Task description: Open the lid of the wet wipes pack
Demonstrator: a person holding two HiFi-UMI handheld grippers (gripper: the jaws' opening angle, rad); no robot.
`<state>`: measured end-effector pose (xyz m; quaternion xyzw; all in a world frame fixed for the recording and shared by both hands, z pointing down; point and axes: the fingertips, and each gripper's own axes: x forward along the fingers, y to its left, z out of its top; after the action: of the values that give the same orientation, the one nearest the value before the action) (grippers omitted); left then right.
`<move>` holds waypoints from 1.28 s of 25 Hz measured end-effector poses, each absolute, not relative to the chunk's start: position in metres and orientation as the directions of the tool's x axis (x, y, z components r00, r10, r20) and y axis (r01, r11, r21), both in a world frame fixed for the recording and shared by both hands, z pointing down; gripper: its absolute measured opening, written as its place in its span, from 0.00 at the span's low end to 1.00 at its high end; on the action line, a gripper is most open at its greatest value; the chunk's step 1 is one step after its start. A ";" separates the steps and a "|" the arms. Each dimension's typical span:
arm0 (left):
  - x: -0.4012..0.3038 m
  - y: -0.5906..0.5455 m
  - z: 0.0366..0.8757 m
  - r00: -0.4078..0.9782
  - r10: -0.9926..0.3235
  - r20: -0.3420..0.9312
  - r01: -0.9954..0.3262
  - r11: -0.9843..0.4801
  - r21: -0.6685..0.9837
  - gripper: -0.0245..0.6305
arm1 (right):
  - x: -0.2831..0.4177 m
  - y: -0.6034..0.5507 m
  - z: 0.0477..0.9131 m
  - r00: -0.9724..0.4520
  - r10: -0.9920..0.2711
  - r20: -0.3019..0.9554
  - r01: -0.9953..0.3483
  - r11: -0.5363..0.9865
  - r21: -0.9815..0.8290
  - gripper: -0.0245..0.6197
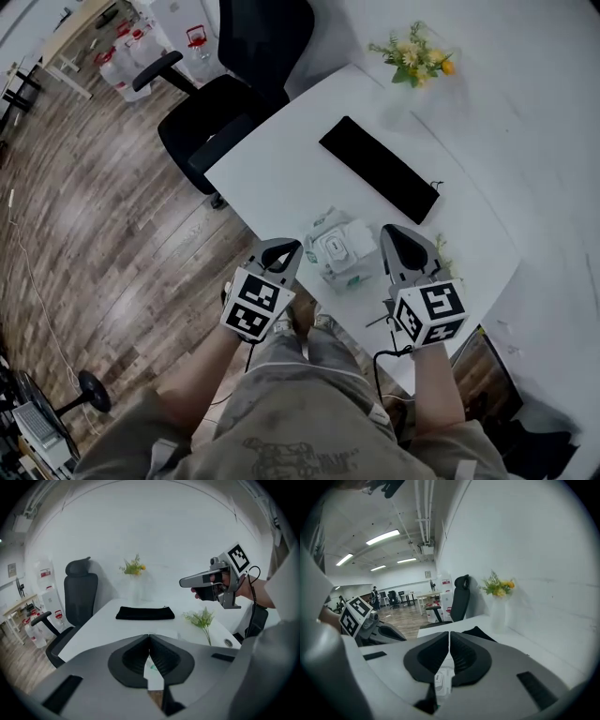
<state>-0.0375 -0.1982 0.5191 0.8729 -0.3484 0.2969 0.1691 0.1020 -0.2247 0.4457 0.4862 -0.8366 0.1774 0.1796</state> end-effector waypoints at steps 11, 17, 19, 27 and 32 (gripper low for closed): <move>-0.043 -0.173 0.381 0.622 -0.628 0.466 -0.694 -0.719 -0.043 0.06 | 0.082 -0.179 0.316 -0.567 -0.782 0.258 -0.824 0.542 -0.166 0.09; -0.044 -0.156 0.324 0.641 -0.682 0.352 -0.712 -0.700 -0.060 0.06 | 0.078 -0.150 0.285 -0.588 -0.777 0.223 -0.807 0.582 -0.099 0.10; -0.044 -0.149 0.313 0.643 -0.691 0.330 -0.714 -0.697 -0.066 0.06 | 0.078 -0.142 0.283 -0.591 -0.775 0.221 -0.805 0.585 -0.099 0.10; -0.051 -0.123 0.289 0.631 -0.717 0.297 -0.721 -0.683 -0.116 0.06 | 0.070 -0.115 0.274 -0.623 -0.750 0.224 -0.780 0.615 -0.110 0.10; -0.056 -0.119 0.287 0.620 -0.728 0.294 -0.731 -0.671 -0.120 0.06 | 0.069 -0.112 0.275 -0.648 -0.733 0.206 -0.761 0.618 -0.197 0.10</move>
<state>-0.0564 -0.1191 0.2868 0.8998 -0.4055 0.1608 0.0055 0.0691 -0.1117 0.2752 0.4162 -0.8978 0.1343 0.0524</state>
